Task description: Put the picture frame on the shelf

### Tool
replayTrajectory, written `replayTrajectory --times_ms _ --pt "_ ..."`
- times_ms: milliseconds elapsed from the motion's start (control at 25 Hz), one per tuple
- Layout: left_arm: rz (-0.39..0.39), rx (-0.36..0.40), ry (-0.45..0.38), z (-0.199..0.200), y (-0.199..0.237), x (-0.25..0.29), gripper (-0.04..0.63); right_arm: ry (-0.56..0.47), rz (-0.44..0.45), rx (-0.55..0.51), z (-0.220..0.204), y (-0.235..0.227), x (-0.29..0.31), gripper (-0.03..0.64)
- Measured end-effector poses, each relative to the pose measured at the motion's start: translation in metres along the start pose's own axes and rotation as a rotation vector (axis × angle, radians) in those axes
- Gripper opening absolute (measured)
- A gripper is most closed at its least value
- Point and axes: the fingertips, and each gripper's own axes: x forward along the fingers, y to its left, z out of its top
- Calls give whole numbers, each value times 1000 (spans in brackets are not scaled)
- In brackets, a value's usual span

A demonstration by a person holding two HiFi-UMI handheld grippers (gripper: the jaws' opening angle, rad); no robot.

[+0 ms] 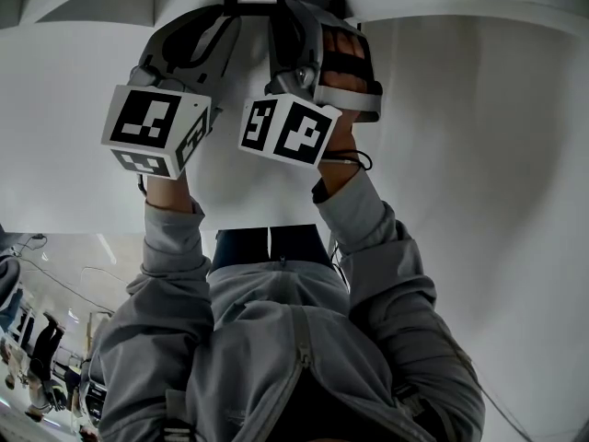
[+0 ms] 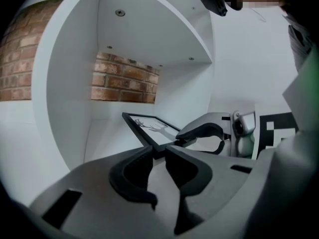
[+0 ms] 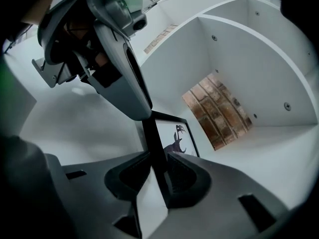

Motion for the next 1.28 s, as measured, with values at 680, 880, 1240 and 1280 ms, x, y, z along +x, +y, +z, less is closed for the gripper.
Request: replayTrajectory --times_ms 680,880,1240,1280 --pt "71 95 81 -44 -2 -1 75 -16 21 38 -9 36 -16 133" --pt "104 134 98 -49 6 1 75 -15 8 40 -6 37 -17 133" --pt "212 150 39 -24 -1 -24 30 -82 -73 215 8 6 -56 45" --pt "218 153 25 -19 -4 -29 17 -90 -78 238 10 2 -62 39"
